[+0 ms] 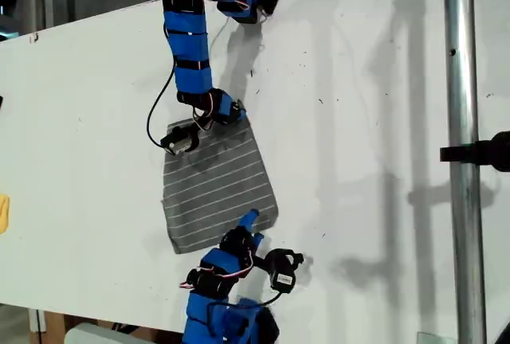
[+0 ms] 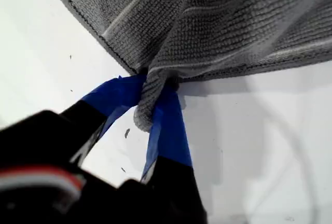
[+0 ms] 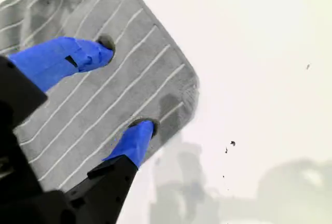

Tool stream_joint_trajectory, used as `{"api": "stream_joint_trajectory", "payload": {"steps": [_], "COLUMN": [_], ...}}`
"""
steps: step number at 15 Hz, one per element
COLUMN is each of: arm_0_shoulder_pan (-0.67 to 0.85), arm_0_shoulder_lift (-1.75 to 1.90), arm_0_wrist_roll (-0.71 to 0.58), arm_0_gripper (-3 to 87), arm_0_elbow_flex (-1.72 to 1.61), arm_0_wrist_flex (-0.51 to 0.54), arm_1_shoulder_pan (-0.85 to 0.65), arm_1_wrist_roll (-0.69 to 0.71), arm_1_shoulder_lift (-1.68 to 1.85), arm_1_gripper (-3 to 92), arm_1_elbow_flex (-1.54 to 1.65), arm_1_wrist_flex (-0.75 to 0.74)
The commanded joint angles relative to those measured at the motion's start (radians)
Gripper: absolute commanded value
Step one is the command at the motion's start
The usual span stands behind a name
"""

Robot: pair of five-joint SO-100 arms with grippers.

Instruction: Grasp corners of a towel and fold twice.

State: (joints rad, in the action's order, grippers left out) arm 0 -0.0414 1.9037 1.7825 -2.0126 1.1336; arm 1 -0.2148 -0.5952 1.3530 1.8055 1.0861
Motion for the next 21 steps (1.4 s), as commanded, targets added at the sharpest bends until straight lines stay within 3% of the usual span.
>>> {"api": "stream_joint_trajectory", "payload": {"steps": [1, 3, 7, 8, 10, 13, 15, 18, 20, 21], "arm_0_shoulder_pan": [0.029, 0.049, 0.067, 0.066, 0.063, 0.043, 0.017, -0.043, -0.118, -0.114], "arm_0_shoulder_lift": [-0.066, -0.146, -0.38, -0.42, -0.436, -0.374, -0.252, -0.061, -0.048, -0.044], "arm_0_wrist_roll": [0.014, 0.025, 0.014, 0.015, 0.04, 0.038, 0.009, -0.061, -0.137, -0.112], "arm_0_gripper": [24.7, 23.9, 24.6, 21.9, -0.3, -2.9, -2.9, -2.9, -2.9, -2.9], "arm_0_elbow_flex": [0.011, -0.04, 0.041, 0.058, 0.035, 0.025, 0.104, 0.383, 0.554, 0.607], "arm_0_wrist_flex": [-0.072, -0.152, -0.209, -0.221, -0.267, -0.268, -0.13, 0.183, 0.219, 0.279], "arm_1_shoulder_pan": [0.017, 0.026, 0.026, 0.025, 0.021, 0.021, 0.046, 0.215, 0.365, 0.357], "arm_1_wrist_roll": [-0.017, -0.023, -0.023, -0.025, -0.026, -0.048, -0.083, -0.13, -0.141, -0.167], "arm_1_shoulder_lift": [0.009, 0.023, 0.049, 0.058, 0.067, 0.077, 0.127, 0.204, 0.196, 0.218], "arm_1_gripper": [-0.3, -0.3, -0.3, -0.3, -0.3, -0.3, -0.3, -0.3, -0.3, -0.3], "arm_1_elbow_flex": [-0.074, -0.084, -0.101, -0.101, -0.101, -0.101, -0.17, -0.494, -0.713, -0.733], "arm_1_wrist_flex": [0.009, 0.02, 0.044, 0.049, 0.054, 0.061, 0.16, 0.417, 0.491, 0.503]}}
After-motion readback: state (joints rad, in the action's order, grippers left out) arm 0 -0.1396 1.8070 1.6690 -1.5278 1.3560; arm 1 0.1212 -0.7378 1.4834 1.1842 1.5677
